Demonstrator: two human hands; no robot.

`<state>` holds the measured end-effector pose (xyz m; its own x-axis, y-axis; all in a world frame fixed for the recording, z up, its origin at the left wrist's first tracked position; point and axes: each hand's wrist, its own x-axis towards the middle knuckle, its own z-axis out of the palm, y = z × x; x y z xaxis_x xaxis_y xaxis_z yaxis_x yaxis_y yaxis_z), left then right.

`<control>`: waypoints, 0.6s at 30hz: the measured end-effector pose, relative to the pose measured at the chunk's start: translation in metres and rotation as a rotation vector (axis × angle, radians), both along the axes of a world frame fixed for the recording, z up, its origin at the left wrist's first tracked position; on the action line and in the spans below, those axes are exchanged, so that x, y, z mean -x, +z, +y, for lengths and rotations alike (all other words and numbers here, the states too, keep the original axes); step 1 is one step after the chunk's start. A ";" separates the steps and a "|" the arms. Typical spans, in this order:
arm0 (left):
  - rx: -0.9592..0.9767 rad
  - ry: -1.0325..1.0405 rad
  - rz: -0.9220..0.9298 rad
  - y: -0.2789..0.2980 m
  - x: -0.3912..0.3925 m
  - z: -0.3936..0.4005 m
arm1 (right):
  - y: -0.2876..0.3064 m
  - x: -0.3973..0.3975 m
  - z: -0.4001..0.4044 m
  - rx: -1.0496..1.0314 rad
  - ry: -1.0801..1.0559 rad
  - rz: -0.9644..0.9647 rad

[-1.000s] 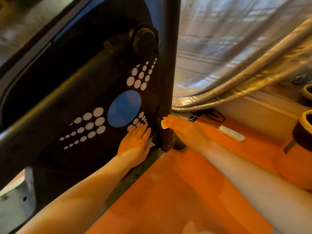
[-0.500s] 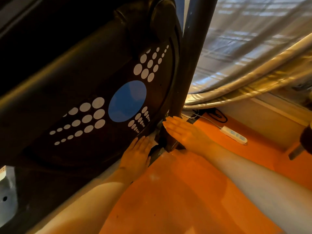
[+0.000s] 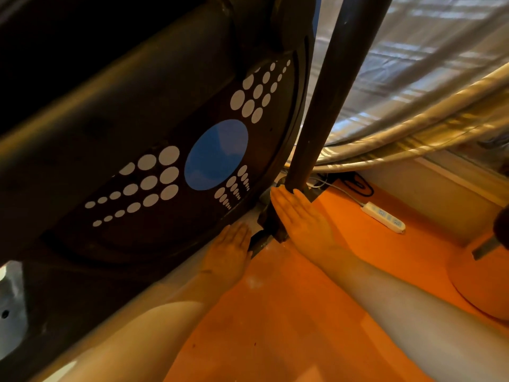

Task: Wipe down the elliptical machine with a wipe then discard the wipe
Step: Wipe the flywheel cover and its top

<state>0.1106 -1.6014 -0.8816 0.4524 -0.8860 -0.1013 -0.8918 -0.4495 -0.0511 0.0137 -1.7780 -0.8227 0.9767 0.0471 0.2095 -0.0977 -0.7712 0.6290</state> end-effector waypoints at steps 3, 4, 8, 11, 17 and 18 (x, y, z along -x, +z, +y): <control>0.002 0.025 0.024 -0.002 0.000 0.000 | 0.008 -0.010 0.009 0.145 -0.172 0.182; 0.006 0.028 0.028 -0.002 -0.001 0.000 | 0.012 -0.015 0.014 0.184 -0.218 0.235; 0.022 0.045 0.042 -0.004 -0.001 0.000 | 0.025 -0.035 0.039 0.351 -0.294 0.348; 0.042 0.050 0.053 -0.003 -0.001 0.001 | 0.028 -0.050 0.052 0.380 -0.377 0.383; 0.041 0.054 0.059 -0.005 -0.001 0.002 | 0.015 -0.053 0.049 0.228 -0.390 0.242; 0.047 0.054 0.063 -0.005 -0.002 0.002 | 0.013 -0.050 0.046 0.153 -0.388 0.198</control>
<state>0.1123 -1.5993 -0.8866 0.4938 -0.8649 -0.0896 -0.8670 -0.4977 0.0263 0.0636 -1.7317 -0.8095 0.9487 -0.3141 0.0362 -0.2273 -0.5980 0.7686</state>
